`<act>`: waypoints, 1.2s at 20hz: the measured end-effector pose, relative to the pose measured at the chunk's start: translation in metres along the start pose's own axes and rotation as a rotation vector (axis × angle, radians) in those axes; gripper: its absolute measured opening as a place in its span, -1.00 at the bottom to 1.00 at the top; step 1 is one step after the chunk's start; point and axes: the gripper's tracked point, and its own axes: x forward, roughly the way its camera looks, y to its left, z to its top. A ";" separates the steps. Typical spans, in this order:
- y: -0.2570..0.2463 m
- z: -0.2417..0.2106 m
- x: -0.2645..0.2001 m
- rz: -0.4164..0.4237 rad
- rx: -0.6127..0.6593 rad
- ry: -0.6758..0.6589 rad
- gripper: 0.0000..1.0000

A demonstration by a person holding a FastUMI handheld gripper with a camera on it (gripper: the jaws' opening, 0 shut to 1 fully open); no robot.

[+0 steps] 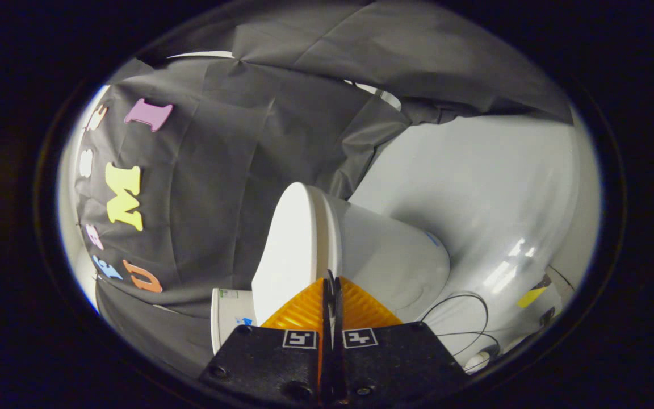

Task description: Open the toilet lid.

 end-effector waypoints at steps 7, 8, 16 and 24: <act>0.023 0.003 -0.010 0.046 0.002 -0.016 -0.92; 0.026 0.002 -0.012 0.057 0.001 -0.017 -0.92; 0.051 0.001 -0.022 0.091 -0.051 -0.027 -0.92; 0.086 -0.004 -0.036 0.140 -0.093 -0.043 -0.92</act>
